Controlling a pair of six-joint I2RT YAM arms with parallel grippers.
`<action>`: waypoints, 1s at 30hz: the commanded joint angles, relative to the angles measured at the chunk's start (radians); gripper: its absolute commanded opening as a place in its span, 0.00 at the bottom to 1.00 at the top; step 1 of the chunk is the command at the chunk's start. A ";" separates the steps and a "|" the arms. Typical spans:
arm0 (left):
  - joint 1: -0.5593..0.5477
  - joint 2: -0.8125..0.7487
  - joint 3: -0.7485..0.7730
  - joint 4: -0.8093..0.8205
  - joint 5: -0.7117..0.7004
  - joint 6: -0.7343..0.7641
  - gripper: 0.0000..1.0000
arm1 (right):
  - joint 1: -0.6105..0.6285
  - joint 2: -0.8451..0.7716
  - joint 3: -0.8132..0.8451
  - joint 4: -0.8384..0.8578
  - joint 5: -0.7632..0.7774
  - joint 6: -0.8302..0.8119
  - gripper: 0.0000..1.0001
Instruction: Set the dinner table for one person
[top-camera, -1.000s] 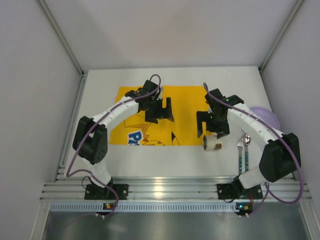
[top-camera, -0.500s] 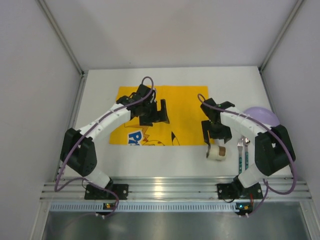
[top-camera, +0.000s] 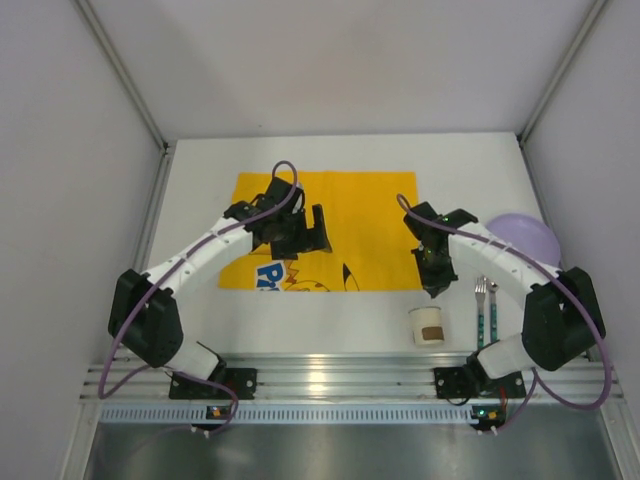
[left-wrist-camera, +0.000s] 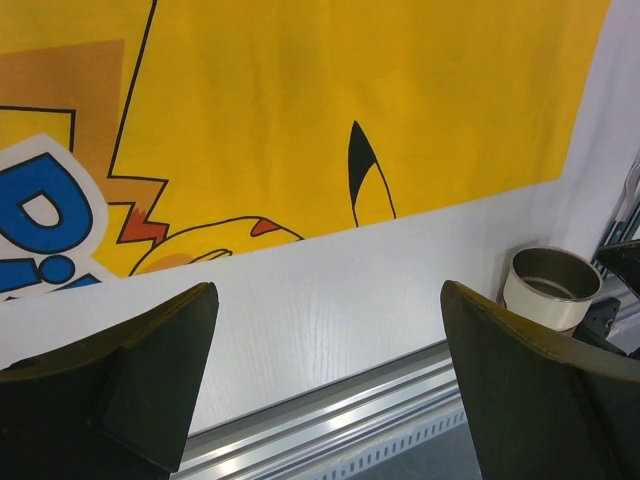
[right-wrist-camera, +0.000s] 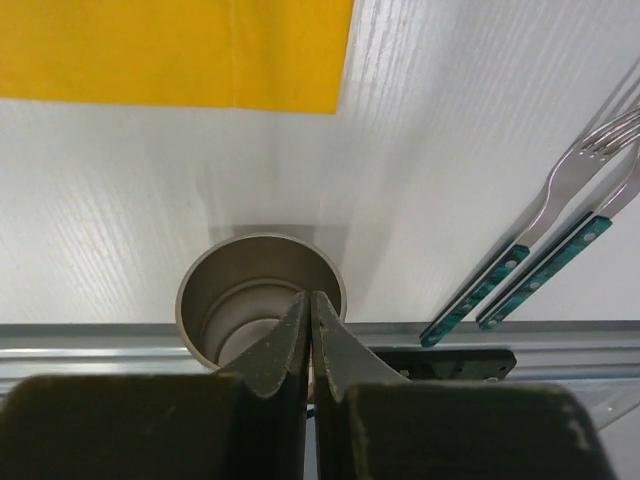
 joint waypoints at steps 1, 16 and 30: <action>-0.012 -0.040 -0.003 0.023 -0.017 -0.021 0.98 | 0.033 -0.019 0.030 -0.039 -0.051 -0.004 0.00; -0.034 -0.109 -0.007 0.014 -0.001 -0.020 0.98 | -0.012 -0.109 0.093 -0.031 -0.477 -0.009 1.00; -0.083 -0.231 -0.127 0.008 -0.056 -0.077 0.98 | -0.069 0.043 -0.050 0.269 -0.811 -0.026 1.00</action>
